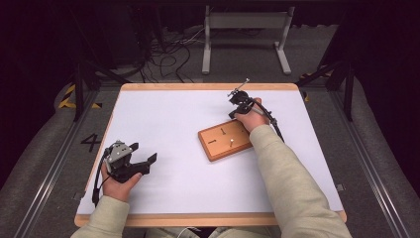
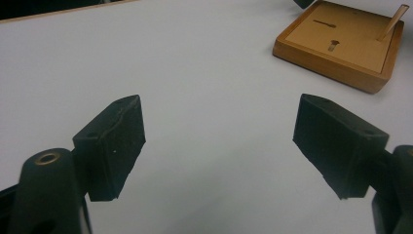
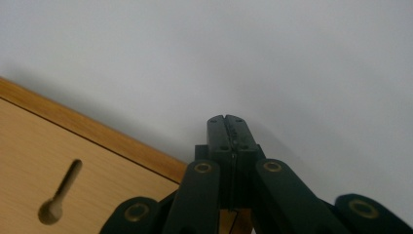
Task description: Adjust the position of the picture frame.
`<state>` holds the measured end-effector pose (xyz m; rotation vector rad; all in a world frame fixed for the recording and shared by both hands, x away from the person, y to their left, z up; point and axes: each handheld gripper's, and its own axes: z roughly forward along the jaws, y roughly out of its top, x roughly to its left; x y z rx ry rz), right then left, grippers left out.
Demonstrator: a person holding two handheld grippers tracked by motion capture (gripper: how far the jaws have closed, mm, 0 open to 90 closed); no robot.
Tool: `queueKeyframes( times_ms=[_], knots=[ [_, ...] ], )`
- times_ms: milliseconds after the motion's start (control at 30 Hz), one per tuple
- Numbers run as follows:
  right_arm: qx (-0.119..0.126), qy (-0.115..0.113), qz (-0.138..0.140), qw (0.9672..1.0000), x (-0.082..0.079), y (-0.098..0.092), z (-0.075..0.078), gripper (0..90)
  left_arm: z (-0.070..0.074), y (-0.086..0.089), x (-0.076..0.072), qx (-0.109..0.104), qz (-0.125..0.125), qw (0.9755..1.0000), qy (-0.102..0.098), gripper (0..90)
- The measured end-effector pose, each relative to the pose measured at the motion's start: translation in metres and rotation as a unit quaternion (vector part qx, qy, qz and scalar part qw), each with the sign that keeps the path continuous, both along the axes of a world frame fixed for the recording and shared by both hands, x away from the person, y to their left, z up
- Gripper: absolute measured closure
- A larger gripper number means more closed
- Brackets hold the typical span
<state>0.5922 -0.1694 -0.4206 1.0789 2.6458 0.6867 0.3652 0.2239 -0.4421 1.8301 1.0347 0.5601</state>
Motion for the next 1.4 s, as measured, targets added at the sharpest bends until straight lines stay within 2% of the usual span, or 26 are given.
queueKeyframes(
  times_ms=[167, 200, 300, 333, 733, 900, 1000, 1167, 1267, 1400],
  knots=[
    [-0.006, 0.016, -0.006, 0.9998, 0.001, 0.0, 0.0, 90.0, 0.001, -0.004, 0.0, 0.004, -0.005, 1.0, -0.001, 19.4],
    [-0.018, 0.023, -0.006, 0.9996, -0.001, 0.0, 0.001, 90.0, 0.001, -0.006, 0.001, 0.005, -0.007, 1.0, -0.002, 19.4],
    [-0.02, 0.031, -0.003, 0.9993, -0.004, -0.003, 0.001, 90.0, 0.0, -0.006, 0.002, 0.005, -0.009, 1.0, 0.0, 19.4],
    [-0.016, 0.038, -0.004, 0.9991, -0.009, -0.007, 0.001, 90.0, 0.001, -0.007, 0.002, 0.004, -0.009, 1.0, -0.001, 19.4],
    [-0.007, 0.052, 0.005, 0.9986, -0.038, -0.022, 0.001, 90.0, 0.001, -0.016, 0.007, 0.01, -0.022, 0.9997, -0.001, 19.4],
    [0.006, 0.064, 0.01, 0.9979, -0.047, -0.025, -0.001, 90.0, 0.001, -0.018, 0.01, 0.009, -0.026, 0.9996, -0.001, 19.4],
    [0.012, 0.053, 0.009, 0.9985, -0.049, -0.028, 0.0, 90.0, 0.001, -0.02, 0.011, 0.007, -0.028, 0.9996, -0.002, 19.4],
    [0.033, -0.007, 0.016, 0.9993, -0.061, -0.033, 0.009, 89.0, 0.002, -0.022, 0.014, 0.006, -0.032, 0.9995, -0.001, 19.4],
    [0.054, -0.041, 0.031, 0.9972, -0.073, -0.04, 0.02, 84.5, 0.005, -0.023, 0.015, 0.006, -0.035, 0.9994, -0.003, 19.4],
    [0.083, -0.063, 0.05, 0.9933, -0.091, -0.05, 0.032, 81.8, 0.01, -0.027, 0.017, 0.007, -0.036, 0.9993, -0.005, 19.4]
  ],
)
